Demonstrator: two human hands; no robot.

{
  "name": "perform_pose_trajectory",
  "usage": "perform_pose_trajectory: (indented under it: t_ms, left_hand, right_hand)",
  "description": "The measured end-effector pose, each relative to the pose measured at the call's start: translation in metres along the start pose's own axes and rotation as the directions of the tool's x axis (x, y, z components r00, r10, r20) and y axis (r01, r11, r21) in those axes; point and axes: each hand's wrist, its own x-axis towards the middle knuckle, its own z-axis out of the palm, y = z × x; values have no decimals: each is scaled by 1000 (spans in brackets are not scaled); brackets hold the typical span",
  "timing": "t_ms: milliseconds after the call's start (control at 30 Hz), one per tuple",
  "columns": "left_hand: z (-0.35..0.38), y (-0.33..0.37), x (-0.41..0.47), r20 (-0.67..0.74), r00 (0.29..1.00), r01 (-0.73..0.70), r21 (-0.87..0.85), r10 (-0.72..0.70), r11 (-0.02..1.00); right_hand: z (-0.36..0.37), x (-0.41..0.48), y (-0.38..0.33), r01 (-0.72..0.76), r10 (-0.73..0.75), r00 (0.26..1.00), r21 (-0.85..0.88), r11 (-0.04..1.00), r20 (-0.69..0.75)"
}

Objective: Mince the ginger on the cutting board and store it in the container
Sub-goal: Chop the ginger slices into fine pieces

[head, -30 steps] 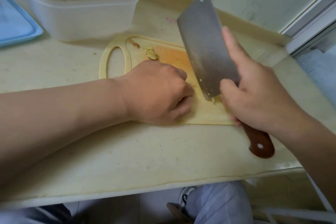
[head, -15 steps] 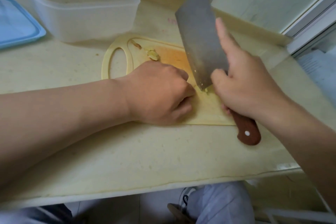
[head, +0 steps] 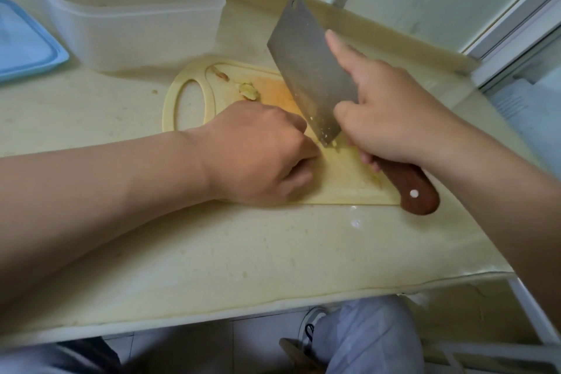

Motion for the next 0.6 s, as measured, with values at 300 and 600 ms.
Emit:
perform_pose_trajectory:
  t_ms: [300,600]
  left_hand:
    - [1,0,1,19,1000,8,5,-8,1000]
    - [-2,2,1,22,1000,13,9,-13,1000]
  right_hand:
    - [0,-44,14,-20,17,999,-59,998,-37]
    - [5,-5,-1,-11,11,998,14,1000,-62]
